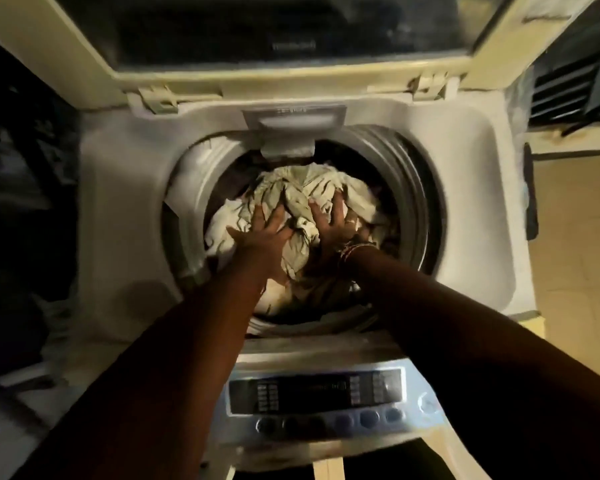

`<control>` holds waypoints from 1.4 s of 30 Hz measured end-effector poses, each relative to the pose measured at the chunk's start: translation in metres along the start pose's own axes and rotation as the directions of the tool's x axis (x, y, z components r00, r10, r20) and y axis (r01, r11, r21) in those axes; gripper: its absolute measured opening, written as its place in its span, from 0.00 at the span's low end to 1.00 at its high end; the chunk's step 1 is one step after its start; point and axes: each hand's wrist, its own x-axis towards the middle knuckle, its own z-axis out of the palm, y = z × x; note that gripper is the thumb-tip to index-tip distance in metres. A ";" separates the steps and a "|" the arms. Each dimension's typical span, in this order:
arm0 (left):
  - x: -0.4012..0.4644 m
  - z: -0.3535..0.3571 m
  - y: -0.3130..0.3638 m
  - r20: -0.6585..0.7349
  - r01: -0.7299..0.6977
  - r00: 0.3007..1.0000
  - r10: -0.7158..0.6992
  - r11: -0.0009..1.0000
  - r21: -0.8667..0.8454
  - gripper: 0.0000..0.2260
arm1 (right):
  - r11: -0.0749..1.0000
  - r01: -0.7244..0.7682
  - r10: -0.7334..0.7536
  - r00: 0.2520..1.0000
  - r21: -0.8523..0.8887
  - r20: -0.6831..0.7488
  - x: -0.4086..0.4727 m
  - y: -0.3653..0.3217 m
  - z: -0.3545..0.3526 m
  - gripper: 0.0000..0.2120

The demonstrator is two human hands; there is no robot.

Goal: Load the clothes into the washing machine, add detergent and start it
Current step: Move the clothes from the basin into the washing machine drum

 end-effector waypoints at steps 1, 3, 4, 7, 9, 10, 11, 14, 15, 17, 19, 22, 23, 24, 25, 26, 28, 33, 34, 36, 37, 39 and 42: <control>0.017 0.004 0.006 0.045 0.030 0.999 -0.031 0.999 0.018 0.55 | 0.999 -0.006 0.005 1.000 0.033 0.013 0.017 0.008 0.010 0.35; 0.051 0.008 0.015 0.086 0.083 0.993 -0.086 0.996 0.032 0.55 | 1.000 -0.016 0.016 0.999 0.012 0.042 0.046 0.018 0.018 0.42; 0.067 0.011 0.016 0.074 0.099 0.992 -0.099 0.995 0.012 0.53 | 0.999 -0.021 0.024 0.997 -0.038 0.069 0.058 0.020 0.018 0.49; 0.101 0.016 0.007 -0.061 0.086 0.994 -0.088 0.996 -0.028 0.44 | 0.986 -0.048 0.068 0.991 -0.162 0.117 0.086 0.016 0.012 0.63; 0.120 0.022 -0.005 -0.108 0.076 0.991 -0.076 0.997 -0.004 0.42 | 0.990 -0.063 0.077 0.991 -0.124 0.110 0.103 0.012 0.014 0.63; 0.127 0.025 -0.011 -0.114 0.075 0.991 -0.074 0.997 0.008 0.43 | 0.992 -0.060 0.069 0.995 -0.113 0.078 0.108 0.010 0.015 0.60; 0.135 0.028 -0.016 -0.115 0.080 0.990 -0.079 0.997 0.006 0.45 | 0.992 -0.045 0.049 0.998 -0.119 0.038 0.113 0.009 0.018 0.57; 0.153 0.038 -0.026 -0.129 0.092 0.987 -0.095 0.995 -0.031 0.45 | 0.987 -0.021 0.013 0.999 -0.160 -0.052 0.128 0.009 0.033 0.55; 0.157 0.041 -0.027 -0.138 0.092 0.986 -0.098 0.995 -0.044 0.42 | 0.985 -0.025 0.010 0.996 -0.172 -0.087 0.132 0.010 0.040 0.55; 0.164 0.046 -0.027 -0.165 0.107 0.979 -0.117 0.992 -0.070 0.33 | 0.981 -0.048 0.018 0.987 -0.188 -0.158 0.142 0.014 0.054 0.53; 0.169 0.054 -0.025 -0.191 0.121 0.973 -0.131 0.991 -0.063 0.27 | 0.976 -0.065 0.016 0.973 -0.209 -0.229 0.146 0.017 0.070 0.51; 0.174 0.064 -0.026 -0.211 0.142 0.966 -0.149 0.989 -0.047 0.24 | 0.982 -0.056 0.010 0.968 -0.178 -0.251 0.154 0.018 0.077 0.45; 0.175 0.065 -0.025 -0.219 0.145 0.964 -0.151 0.988 -0.044 0.25 | 0.988 -0.038 0.006 0.979 -0.152 -0.205 0.156 0.019 0.074 0.45; 0.175 0.064 -0.022 -0.214 0.149 0.965 -0.153 0.988 -0.034 0.27 | 0.987 -0.025 -0.002 0.986 -0.156 -0.165 0.155 0.021 0.070 0.49; 0.172 0.061 -0.017 -0.184 0.154 0.970 -0.156 0.988 -0.024 0.30 | 0.988 -0.023 0.005 0.994 -0.154 -0.113 0.151 0.023 0.064 0.54; 0.166 0.054 -0.014 -0.139 0.151 0.978 -0.153 0.988 -0.020 0.32 | 0.991 -0.026 0.019 0.999 -0.133 -0.051 0.143 0.022 0.056 0.58; 0.148 0.042 -0.009 -0.048 0.132 0.990 -0.135 0.990 -0.051 0.40 | 0.993 -0.033 0.037 0.999 -0.114 0.026 0.125 0.019 0.044 0.57; 0.087 -0.002 -0.005 0.073 0.042 0.997 -0.028 0.980 -0.194 0.50 | 0.975 -0.016 0.071 0.967 -0.222 0.243 0.083 0.015 -0.012 0.49; 0.074 -0.010 -0.006 0.045 0.017 0.999 -0.005 0.965 -0.261 0.49 | 0.978 -0.026 0.080 0.964 -0.209 0.255 0.069 0.009 -0.025 0.54; 0.048 -0.026 -0.009 -0.082 -0.028 0.997 -0.008 0.902 -0.431 0.44 | 0.992 -0.100 0.111 0.982 -0.079 0.153 0.041 -0.004 -0.045 0.60; 0.034 -0.033 -0.011 -0.188 -0.067 0.982 -0.036 0.855 -0.514 0.39 | 0.990 -0.139 0.138 0.989 0.032 0.047 0.021 -0.011 -0.053 0.59; 0.003 -0.048 -0.010 -0.352 -0.162 0.930 -0.104 0.744 -0.648 0.31 | 0.960 -0.030 0.105 0.960 0.279 -0.258 -0.017 -0.024 -0.063 0.46; -0.031 -0.074 -0.004 -0.338 -0.273 0.921 -0.195 0.296 -0.915 0.24 | 0.584 0.295 0.120 0.890 0.756 -0.440 -0.058 -0.055 -0.091 0.25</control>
